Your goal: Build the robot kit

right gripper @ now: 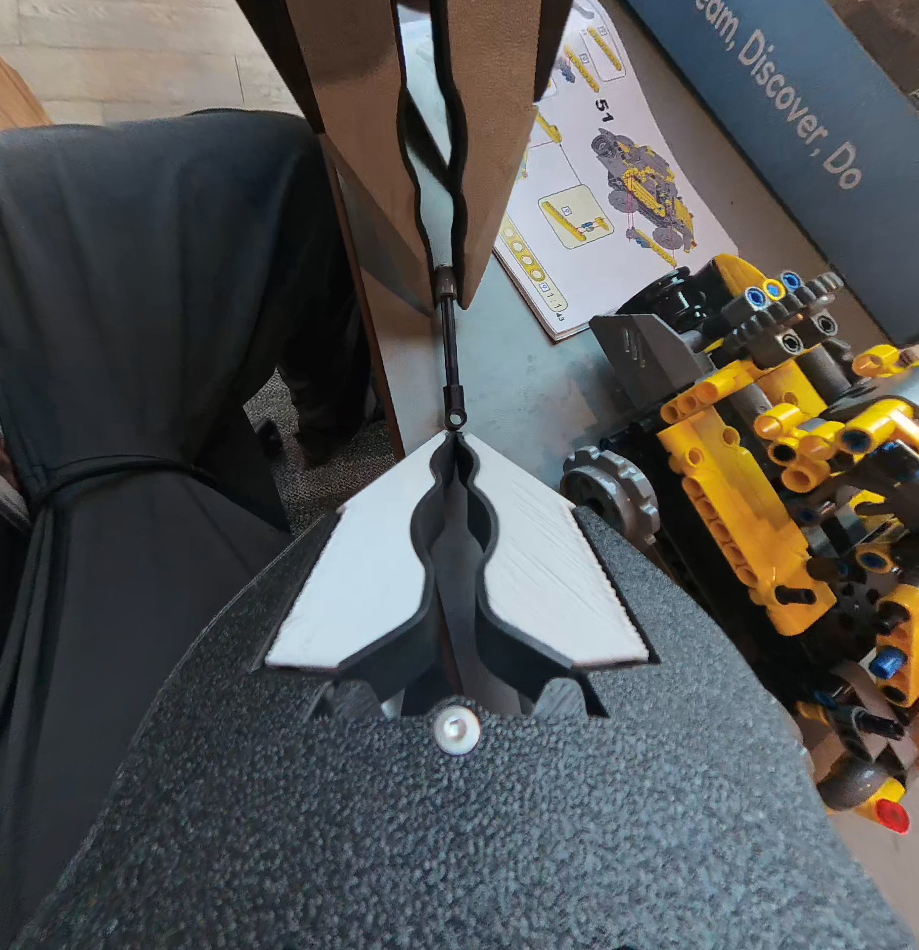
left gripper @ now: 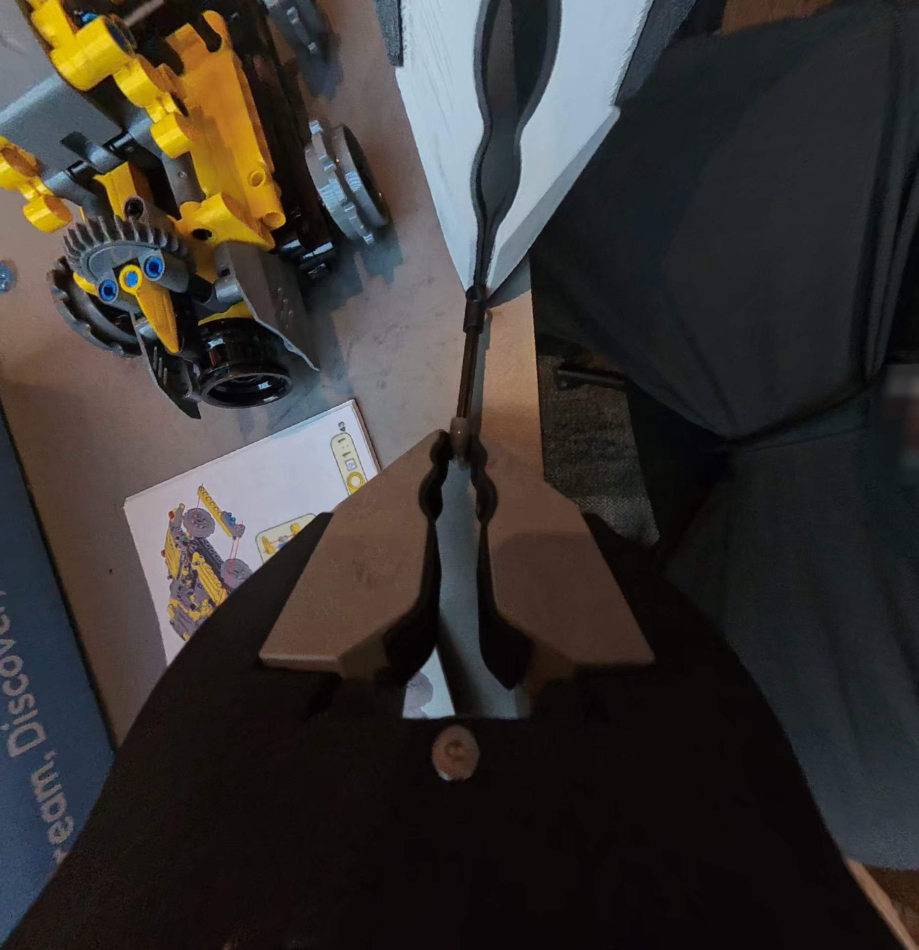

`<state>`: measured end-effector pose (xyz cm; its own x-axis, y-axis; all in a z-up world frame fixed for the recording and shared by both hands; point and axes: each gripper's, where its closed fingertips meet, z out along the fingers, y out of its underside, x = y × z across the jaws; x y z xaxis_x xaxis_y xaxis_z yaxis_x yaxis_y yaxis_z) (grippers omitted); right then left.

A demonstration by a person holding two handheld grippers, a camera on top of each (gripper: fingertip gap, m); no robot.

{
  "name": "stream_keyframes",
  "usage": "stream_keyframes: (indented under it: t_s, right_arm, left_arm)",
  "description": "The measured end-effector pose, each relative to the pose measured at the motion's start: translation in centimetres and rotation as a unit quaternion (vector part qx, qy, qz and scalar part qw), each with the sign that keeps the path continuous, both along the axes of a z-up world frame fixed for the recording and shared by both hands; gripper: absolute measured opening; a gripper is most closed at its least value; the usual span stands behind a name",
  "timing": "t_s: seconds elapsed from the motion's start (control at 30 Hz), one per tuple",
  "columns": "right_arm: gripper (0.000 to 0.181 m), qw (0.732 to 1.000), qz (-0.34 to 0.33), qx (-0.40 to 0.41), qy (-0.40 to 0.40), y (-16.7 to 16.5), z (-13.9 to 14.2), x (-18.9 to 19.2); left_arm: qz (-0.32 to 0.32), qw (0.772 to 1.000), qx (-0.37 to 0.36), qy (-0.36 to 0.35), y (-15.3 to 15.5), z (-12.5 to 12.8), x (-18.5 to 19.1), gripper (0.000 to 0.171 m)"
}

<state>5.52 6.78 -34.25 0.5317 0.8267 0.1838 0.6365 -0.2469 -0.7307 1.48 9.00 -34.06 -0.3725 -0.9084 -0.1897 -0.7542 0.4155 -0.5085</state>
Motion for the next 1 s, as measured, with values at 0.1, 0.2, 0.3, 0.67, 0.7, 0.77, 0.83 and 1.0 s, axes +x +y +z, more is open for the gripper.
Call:
stream_keyframes:
  t_s: [0.1,0.2,0.3,0.67,0.7,0.77,0.83,1.0]
  right_arm:
    - [0.000,1.000,0.004,-0.004,-0.018,-0.01,-0.06,0.02]
    - [0.000,1.000,0.001,-0.021,-0.014,-0.05,-0.10,0.02]
    - [0.000,0.999,0.005,-0.029,-0.036,-0.03,-0.13,0.05]
    - [0.000,0.994,0.042,-0.026,-0.102,0.01,-0.17,-0.07]
    - [0.000,0.993,0.045,-0.027,-0.106,0.00,-0.17,-0.07]
    - [0.000,0.992,0.048,-0.030,-0.111,0.00,-0.18,-0.08]
    - [0.000,0.992,0.052,-0.033,-0.114,0.00,-0.18,-0.08]
    - [0.000,0.991,0.053,-0.043,-0.112,-0.01,-0.20,-0.11]
  left_arm:
    - [-0.007,1.000,0.006,0.013,0.08,-0.05,0.09,0.005]
    - [-0.018,1.000,-0.015,0.012,-0.57,-0.05,-0.09,0.004]
    - [-0.021,1.000,-0.010,0.020,-0.74,-0.08,-0.14,0.004]
    - [-0.022,0.999,-0.029,0.038,-0.74,-0.17,-0.21,0.004]
    - [-0.022,0.999,-0.031,0.037,-0.74,-0.17,-0.20,0.004]
    - [-0.020,0.998,-0.035,0.039,-0.74,-0.18,-0.20,0.004]
    - [-0.021,0.998,-0.037,0.042,-0.73,-0.19,-0.19,0.004]
    - [-0.026,0.998,-0.040,0.045,-0.80,-0.20,-0.21,0.004]
